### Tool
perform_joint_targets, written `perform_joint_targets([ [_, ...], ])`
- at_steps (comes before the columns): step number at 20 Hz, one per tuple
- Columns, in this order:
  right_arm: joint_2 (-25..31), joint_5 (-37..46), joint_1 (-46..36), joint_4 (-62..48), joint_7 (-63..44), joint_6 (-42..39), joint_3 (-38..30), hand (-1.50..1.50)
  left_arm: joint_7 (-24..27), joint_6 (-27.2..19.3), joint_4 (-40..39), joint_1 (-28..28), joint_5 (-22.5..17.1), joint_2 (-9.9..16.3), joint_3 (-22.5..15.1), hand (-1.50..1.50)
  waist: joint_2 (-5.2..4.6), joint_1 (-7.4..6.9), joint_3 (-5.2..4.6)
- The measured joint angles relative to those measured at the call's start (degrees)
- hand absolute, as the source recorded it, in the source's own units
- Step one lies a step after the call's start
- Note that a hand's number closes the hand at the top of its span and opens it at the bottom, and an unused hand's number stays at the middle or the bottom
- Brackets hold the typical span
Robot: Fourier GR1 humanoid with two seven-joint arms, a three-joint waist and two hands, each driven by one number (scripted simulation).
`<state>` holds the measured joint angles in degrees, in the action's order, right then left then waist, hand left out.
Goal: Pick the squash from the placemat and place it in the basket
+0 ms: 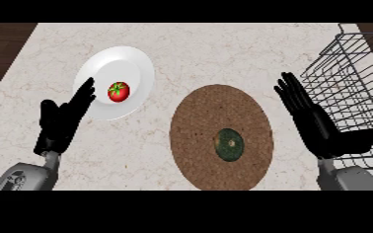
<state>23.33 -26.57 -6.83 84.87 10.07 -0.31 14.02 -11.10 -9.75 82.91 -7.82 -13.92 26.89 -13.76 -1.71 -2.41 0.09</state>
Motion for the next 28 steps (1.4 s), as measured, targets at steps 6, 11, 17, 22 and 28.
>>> perform_joint_targets([
  [6,-3.40,-6.74,-7.66,-6.89,5.94,-17.32,1.22,1.50,0.54,-0.49,-1.07,-3.47,1.85,0.92,1.46,0.00,0.40,-0.62,0.27],
  [11,-9.18,-5.38,-9.82,-1.23,21.31,-28.79,4.27,-1.50,-0.02,-1.09,-2.65,-4.66,2.15,0.13,1.60,0.00,1.05,0.66,0.36],
  [17,-9.36,8.84,-3.18,5.08,29.73,-20.92,4.83,-1.50,0.01,-2.42,-4.37,-4.77,3.54,-1.30,1.92,0.00,1.76,2.88,0.01],
  [22,0.96,20.63,-5.64,6.76,26.89,-15.38,-0.33,-1.50,0.14,-2.90,-4.54,-4.39,4.09,-1.74,1.86,0.00,2.03,3.53,-0.17],
  [28,17.11,29.54,-9.07,8.10,23.95,-22.23,-2.29,-1.50,-0.61,-2.59,-4.09,-4.78,4.39,-1.67,1.91,0.00,1.97,3.00,-0.18],
])
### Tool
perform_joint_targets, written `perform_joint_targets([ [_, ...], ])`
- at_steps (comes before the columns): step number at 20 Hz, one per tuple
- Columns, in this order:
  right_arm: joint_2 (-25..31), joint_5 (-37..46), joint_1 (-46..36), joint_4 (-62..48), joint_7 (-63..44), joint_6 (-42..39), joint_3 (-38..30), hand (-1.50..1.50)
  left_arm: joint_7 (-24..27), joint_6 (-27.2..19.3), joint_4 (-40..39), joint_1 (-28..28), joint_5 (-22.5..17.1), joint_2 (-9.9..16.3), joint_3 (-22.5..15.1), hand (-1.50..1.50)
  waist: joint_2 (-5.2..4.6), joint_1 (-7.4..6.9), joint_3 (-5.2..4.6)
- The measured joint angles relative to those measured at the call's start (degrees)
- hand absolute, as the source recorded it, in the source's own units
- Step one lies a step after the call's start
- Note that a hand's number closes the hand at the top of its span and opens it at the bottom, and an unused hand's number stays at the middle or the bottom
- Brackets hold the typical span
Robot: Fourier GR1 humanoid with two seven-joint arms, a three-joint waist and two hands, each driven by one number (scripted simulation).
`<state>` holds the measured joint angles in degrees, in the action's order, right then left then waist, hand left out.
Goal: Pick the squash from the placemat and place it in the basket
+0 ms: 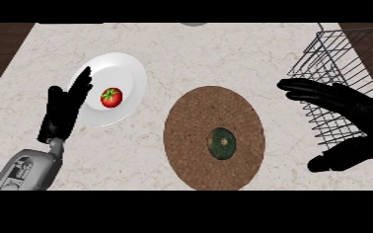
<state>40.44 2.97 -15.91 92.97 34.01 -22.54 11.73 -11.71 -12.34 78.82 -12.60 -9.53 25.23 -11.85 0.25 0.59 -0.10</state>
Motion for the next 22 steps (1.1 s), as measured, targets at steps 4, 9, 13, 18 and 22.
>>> perform_joint_targets([
  [4,6.20,2.01,-0.65,1.87,-0.79,-6.67,1.00,-1.50,0.35,0.17,-0.69,-0.31,0.61,-0.75,0.12,0.00,-0.13,-0.21,0.03],
  [9,8.04,4.43,0.24,2.97,-1.49,-8.94,1.41,-1.50,0.45,1.14,-1.50,-0.79,1.62,-1.47,1.42,0.00,-0.21,-0.47,0.07],
  [13,6.86,6.39,1.32,2.47,-1.79,-9.64,0.43,-1.50,0.82,2.07,-1.34,-0.36,2.84,-2.53,2.62,0.00,-0.24,-0.58,0.09],
  [18,2.44,8.45,2.81,2.78,-3.07,-8.98,-0.78,-1.50,-0.11,2.76,-0.51,0.14,4.87,-4.35,3.39,0.00,-0.23,-0.59,0.10],
  [22,-1.54,11.61,3.28,1.82,-3.11,-7.96,-1.66,-1.50,0.16,4.77,-0.23,0.77,5.53,-4.70,5.25,0.00,-0.25,-0.63,0.10],
])
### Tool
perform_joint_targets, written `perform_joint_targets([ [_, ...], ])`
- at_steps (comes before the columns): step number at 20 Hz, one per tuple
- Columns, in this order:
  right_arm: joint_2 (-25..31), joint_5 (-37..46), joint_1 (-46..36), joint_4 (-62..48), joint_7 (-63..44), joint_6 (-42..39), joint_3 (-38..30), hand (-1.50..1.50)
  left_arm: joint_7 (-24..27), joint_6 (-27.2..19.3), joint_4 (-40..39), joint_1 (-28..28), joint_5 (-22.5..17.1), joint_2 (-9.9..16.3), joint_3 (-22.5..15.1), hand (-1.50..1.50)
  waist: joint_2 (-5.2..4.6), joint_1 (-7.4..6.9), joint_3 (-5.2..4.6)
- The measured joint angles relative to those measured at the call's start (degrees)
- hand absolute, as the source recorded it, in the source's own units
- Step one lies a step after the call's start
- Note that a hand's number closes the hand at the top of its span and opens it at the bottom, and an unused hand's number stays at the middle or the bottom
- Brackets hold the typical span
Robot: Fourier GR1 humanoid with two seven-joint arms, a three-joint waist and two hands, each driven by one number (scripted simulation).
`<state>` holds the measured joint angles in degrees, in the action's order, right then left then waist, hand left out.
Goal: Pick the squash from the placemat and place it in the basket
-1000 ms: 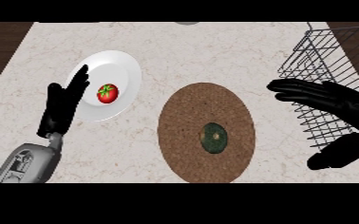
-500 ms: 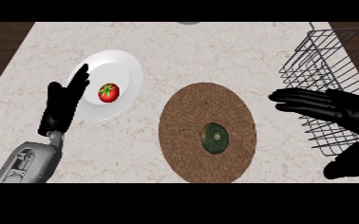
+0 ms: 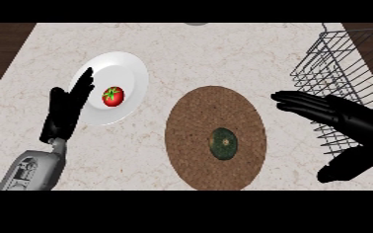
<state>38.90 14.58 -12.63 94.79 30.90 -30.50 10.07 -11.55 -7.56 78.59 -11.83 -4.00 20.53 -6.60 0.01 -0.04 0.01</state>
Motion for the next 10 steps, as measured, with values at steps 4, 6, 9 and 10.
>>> perform_joint_targets([
  [4,-3.64,3.64,-0.23,-1.81,0.83,0.46,-0.23,-1.50,-1.05,0.14,0.99,0.22,2.09,-1.54,0.52,0.00,0.00,-0.05,0.00],
  [6,-5.42,5.49,-0.96,-3.54,1.26,0.78,0.44,-1.50,-0.07,1.22,-0.28,-0.32,2.18,-1.62,1.70,0.00,-0.02,-0.08,-0.01],
  [9,-8.56,8.10,-1.94,-5.42,0.95,0.92,1.78,-1.50,-0.50,2.41,-0.42,-0.58,2.50,-1.58,2.97,0.00,-0.03,-0.12,0.00],
  [10,-9.51,9.11,-2.30,-6.45,1.23,1.16,2.33,-1.50,-0.34,2.67,-1.13,-0.98,2.59,-1.96,3.27,0.00,-0.04,-0.12,-0.01],
])
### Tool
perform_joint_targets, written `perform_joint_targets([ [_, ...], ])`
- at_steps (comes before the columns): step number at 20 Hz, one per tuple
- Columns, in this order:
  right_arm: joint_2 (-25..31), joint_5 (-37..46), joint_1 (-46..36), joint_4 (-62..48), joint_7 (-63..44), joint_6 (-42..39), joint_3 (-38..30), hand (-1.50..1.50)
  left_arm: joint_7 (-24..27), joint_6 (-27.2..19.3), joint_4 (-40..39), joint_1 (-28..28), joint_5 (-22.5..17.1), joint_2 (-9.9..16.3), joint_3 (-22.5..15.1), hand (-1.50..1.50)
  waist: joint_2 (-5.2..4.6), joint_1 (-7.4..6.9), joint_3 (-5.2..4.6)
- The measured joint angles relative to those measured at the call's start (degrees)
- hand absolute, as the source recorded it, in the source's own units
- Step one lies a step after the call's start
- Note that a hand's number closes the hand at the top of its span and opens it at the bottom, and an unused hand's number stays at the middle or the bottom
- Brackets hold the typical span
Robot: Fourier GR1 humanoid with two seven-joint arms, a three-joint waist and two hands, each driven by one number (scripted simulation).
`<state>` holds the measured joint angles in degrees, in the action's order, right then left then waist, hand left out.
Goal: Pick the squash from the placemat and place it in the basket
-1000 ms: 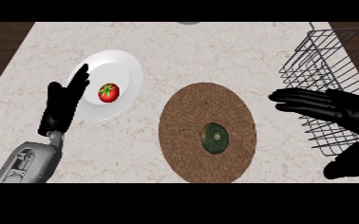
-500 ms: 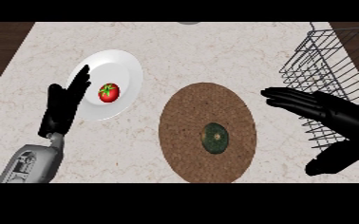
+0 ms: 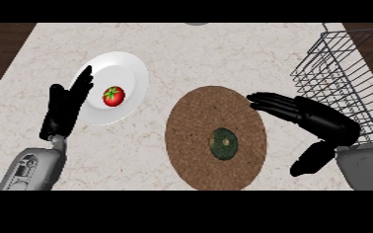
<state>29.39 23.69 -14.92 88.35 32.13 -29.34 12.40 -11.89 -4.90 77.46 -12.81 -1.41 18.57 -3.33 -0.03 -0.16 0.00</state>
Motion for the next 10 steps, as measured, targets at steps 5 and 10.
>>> perform_joint_targets([
  [5,-4.29,4.47,0.90,-1.22,0.66,1.49,1.86,-1.50,-0.07,0.73,0.08,-0.04,1.28,-0.92,1.34,0.00,0.03,0.03,0.00],
  [10,-7.92,8.72,-0.59,-5.69,2.78,3.09,2.00,-1.50,-1.20,1.46,0.58,-0.55,2.66,-2.21,2.26,0.00,0.00,0.04,0.01],
])
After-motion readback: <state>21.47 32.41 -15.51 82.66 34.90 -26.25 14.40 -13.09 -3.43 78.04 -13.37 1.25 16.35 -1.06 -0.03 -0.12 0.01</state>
